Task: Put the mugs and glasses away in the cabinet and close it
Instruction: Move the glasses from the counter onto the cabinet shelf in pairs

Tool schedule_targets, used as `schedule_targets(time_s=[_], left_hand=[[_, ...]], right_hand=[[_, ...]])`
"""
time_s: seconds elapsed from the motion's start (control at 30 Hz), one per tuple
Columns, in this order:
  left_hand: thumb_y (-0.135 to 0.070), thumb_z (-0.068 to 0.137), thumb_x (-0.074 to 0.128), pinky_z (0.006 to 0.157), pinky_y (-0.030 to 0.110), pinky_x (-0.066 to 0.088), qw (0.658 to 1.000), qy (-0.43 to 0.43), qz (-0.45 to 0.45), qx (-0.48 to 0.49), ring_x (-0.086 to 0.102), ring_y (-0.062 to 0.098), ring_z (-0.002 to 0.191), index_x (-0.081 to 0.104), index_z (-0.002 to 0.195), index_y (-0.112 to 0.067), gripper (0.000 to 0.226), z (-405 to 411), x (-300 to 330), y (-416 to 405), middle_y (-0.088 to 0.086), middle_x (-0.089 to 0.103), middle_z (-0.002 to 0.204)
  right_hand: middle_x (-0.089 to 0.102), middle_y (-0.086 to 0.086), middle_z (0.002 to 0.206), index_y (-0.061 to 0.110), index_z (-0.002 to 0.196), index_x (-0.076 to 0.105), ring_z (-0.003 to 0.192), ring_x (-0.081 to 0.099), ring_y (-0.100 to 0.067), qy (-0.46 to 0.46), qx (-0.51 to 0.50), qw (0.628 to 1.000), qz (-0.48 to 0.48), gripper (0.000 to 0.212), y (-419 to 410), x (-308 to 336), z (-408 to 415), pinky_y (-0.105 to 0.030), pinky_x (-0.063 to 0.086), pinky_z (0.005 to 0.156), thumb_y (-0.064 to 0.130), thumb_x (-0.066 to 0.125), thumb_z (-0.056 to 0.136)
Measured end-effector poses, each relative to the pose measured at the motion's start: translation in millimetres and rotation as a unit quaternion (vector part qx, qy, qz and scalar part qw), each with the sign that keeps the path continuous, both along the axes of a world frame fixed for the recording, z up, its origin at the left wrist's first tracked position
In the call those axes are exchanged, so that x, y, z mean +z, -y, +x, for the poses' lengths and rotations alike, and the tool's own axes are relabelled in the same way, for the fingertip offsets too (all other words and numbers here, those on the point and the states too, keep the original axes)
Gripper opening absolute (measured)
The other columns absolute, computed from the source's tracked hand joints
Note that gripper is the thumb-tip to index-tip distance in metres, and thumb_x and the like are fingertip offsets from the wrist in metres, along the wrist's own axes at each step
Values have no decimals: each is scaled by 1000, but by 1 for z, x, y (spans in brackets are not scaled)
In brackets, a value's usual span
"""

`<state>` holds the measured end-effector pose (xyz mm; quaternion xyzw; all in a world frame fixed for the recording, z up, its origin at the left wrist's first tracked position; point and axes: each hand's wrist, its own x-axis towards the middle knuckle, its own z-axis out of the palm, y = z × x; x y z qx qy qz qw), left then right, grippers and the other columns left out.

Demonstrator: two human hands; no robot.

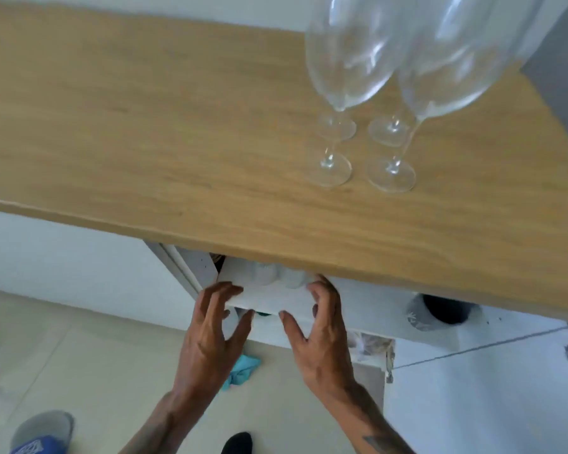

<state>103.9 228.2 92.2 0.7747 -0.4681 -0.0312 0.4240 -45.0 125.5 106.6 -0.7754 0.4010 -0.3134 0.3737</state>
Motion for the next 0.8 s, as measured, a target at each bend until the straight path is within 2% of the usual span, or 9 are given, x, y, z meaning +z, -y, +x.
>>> schedule_targets(time_s=[0.07,0.2,0.3,0.37,0.43,0.5,0.63,0.73,0.8], left_hand=[[-28,89,75,79,20,59,999,4,-41,-1,61,2,104,63,120,-17,34,-13,33,-16,-12,54,125],[-40,84,70,69,14,55,992,20,-126,21,66,2,91,71,101,-27,21,-32,108,-12,-16,66,112],[-41,84,70,66,11,53,983,41,-177,16,67,2,79,71,95,-27,17,-36,168,22,-15,69,103],[-39,84,71,69,8,53,977,14,-214,5,68,5,86,67,97,-29,17,-35,204,52,-18,67,104],[-43,85,78,73,12,55,971,-61,-230,-3,67,9,99,64,105,-30,27,-33,228,84,-19,65,110],[-50,77,79,78,16,55,968,-112,-223,-8,63,7,110,59,123,-29,54,-27,239,114,-16,61,121],[-63,64,84,91,25,51,973,-139,-179,-50,55,1,124,43,143,-34,94,-6,249,161,-17,50,138],[-63,58,86,88,18,53,970,-150,-171,-81,54,-8,123,38,141,-45,97,6,247,182,-25,49,137],[-58,58,90,77,10,56,963,-172,-179,-101,57,-16,114,35,135,-59,94,11,244,188,-34,51,129]], right_hand=[[43,9,148,36,120,41,131,51,-12,31,11,999,11,51,-26,32,-19,-32,49,105,21,76,86],[53,28,133,36,99,57,114,64,-5,124,-16,992,29,36,-44,92,-49,-27,57,91,42,75,68],[62,18,122,33,100,60,100,70,-12,163,-41,985,-39,37,-12,149,-63,-23,60,80,31,80,70],[64,8,120,25,111,58,95,70,-15,181,-75,975,-102,42,21,188,-68,-25,60,75,24,81,76],[59,9,123,24,121,52,101,66,-11,183,-87,971,-127,45,56,216,-68,-28,59,79,30,77,85],[52,13,126,28,127,45,107,61,-8,173,-97,973,-114,53,87,232,-63,-35,57,86,33,75,84],[36,11,146,30,145,27,122,51,-12,132,-80,986,-57,88,132,246,-42,-36,50,100,38,82,77],[30,8,155,34,150,15,136,43,-14,114,-55,991,-36,105,150,240,-24,-33,45,108,41,86,72],[38,8,151,36,148,15,132,47,-12,123,-59,990,-40,106,156,231,-14,-19,45,101,42,87,70]])
